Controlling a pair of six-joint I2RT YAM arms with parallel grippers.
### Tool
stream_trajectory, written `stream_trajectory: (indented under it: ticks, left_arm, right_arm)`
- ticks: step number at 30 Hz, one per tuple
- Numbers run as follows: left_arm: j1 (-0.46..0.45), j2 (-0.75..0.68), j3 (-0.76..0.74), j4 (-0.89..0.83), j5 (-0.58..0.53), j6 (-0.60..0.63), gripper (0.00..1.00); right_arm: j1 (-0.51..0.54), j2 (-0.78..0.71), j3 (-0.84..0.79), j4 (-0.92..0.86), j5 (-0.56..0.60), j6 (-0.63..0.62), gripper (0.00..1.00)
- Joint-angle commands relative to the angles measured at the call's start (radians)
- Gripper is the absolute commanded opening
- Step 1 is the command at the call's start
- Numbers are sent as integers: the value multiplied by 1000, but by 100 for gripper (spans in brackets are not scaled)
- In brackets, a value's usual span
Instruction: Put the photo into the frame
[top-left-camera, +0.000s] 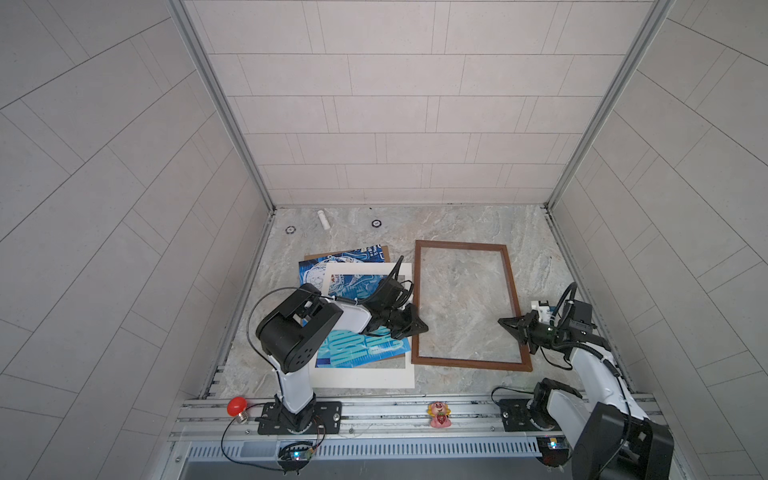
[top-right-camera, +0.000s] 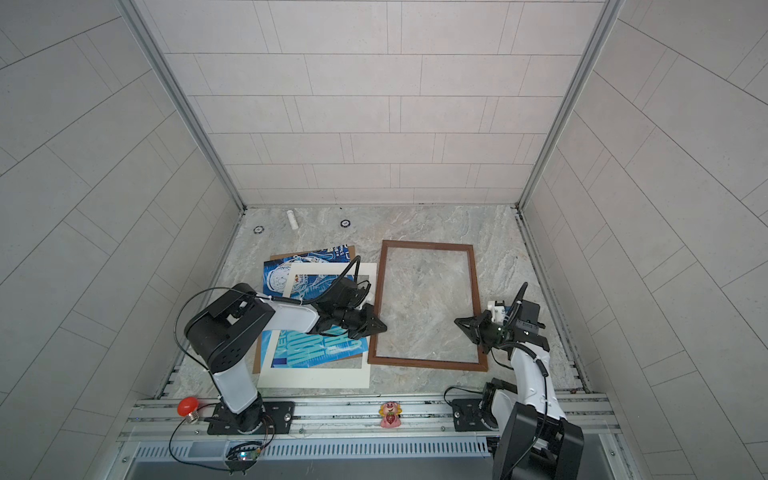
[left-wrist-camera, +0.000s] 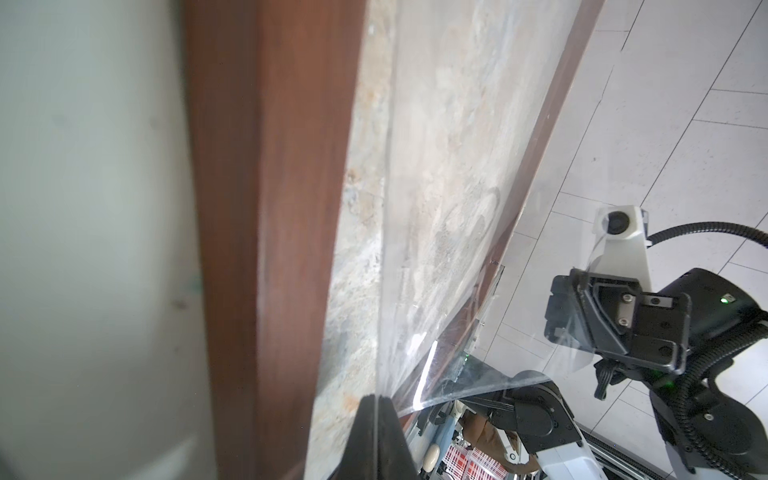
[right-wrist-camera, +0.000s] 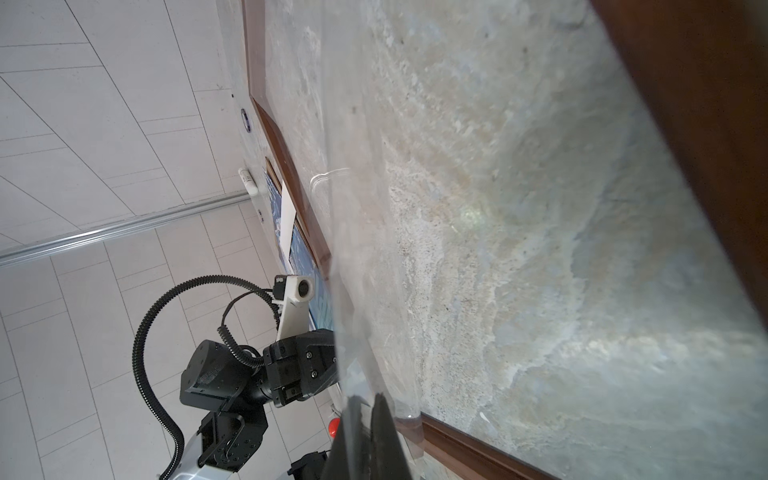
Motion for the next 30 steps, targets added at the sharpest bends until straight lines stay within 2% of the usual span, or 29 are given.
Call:
stream_trajectory:
  ticks: [1, 4, 24, 30]
  left_arm:
    - [-11, -11, 11, -5, 7, 22, 0]
    - [-12, -12, 10, -5, 4, 22, 0]
    - [-28, -6, -22, 56, -43, 34, 0]
    - [-29, -19, -56, 96, -86, 54, 0]
  right_arm:
    - [7, -3, 5, -56, 14, -58, 0]
    - [6, -8, -12, -26, 12, -39, 0]
    - [-1, -8, -25, -31, 95, -130, 0]
    - [-1, -43, 17, -106, 123, -208, 0]
